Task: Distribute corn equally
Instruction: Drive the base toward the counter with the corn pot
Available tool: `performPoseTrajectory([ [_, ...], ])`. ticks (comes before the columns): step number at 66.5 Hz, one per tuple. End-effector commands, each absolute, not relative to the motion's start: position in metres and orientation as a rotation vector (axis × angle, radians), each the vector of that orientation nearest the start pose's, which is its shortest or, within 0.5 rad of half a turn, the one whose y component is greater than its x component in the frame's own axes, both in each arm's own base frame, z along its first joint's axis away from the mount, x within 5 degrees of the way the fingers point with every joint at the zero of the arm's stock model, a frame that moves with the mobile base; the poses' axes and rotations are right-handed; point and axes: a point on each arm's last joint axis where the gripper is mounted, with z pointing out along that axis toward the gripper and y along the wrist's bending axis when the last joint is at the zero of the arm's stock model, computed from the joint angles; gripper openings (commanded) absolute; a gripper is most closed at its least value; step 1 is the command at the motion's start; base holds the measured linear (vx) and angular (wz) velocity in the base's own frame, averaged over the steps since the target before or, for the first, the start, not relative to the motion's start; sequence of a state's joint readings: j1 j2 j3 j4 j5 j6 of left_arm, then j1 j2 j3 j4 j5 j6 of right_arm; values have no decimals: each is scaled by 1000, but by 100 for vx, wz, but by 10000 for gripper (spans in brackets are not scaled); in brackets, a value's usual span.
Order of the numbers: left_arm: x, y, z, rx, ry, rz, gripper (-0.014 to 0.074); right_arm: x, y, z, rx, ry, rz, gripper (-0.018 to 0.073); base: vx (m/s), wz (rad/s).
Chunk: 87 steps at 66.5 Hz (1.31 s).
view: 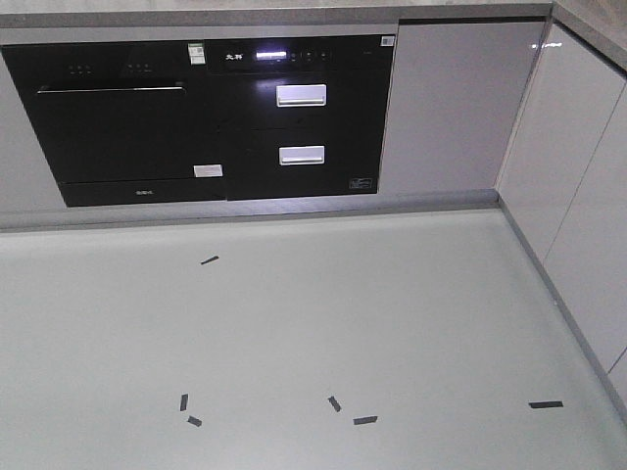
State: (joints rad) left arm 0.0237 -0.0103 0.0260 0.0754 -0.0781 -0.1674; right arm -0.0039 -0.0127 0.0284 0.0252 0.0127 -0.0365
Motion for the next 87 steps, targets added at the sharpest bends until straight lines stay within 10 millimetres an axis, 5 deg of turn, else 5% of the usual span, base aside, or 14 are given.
performPoseTrajectory([
  [1, 54, 0, 215, -81, 1343, -80, -6, 56, 0, 208, -11, 1440, -23, -3, 1, 3],
  [87, 54, 0, 215, -81, 1343, -80, -6, 56, 0, 208, -11, 1440, -23, -3, 4, 5],
])
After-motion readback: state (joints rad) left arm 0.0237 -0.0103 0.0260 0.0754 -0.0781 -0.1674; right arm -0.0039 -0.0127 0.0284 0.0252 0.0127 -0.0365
